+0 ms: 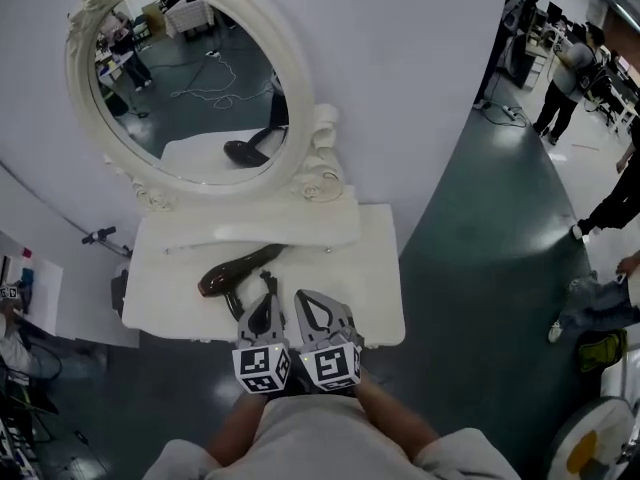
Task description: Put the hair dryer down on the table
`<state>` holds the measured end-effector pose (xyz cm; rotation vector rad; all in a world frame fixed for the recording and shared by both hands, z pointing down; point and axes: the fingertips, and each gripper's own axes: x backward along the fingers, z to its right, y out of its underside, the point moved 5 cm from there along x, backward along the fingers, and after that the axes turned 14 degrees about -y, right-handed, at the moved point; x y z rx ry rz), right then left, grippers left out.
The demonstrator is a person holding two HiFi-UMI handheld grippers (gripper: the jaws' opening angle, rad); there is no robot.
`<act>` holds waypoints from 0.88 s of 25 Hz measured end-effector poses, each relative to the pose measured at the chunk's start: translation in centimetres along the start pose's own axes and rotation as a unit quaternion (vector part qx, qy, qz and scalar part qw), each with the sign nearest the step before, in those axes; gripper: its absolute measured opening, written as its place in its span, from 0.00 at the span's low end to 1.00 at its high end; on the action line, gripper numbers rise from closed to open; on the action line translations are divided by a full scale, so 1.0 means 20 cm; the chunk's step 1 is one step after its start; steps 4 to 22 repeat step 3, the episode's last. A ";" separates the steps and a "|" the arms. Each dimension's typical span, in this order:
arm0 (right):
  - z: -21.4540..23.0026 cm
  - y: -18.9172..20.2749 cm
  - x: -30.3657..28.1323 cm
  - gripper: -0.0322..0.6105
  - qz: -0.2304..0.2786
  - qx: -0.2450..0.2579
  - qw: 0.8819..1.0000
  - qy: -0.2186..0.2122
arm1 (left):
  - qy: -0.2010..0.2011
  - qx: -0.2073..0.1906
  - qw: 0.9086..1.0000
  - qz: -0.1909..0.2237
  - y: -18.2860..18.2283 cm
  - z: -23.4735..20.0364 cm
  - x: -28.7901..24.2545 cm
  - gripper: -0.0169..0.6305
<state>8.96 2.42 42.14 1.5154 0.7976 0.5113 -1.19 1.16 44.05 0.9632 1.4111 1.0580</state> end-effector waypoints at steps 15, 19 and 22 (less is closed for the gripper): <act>0.04 0.01 0.01 0.07 -0.002 -0.005 1.000 0.017 | 0.019 -0.011 1.000 0.003 -0.02 0.05 -0.01 0.04; 0.04 0.01 0.01 0.07 -0.002 -0.005 1.000 0.017 | 0.019 -0.011 1.000 0.003 -0.02 0.05 -0.01 0.04; 0.04 0.01 0.01 0.07 -0.002 -0.005 1.000 0.017 | 0.019 -0.011 1.000 0.003 -0.02 0.05 -0.01 0.04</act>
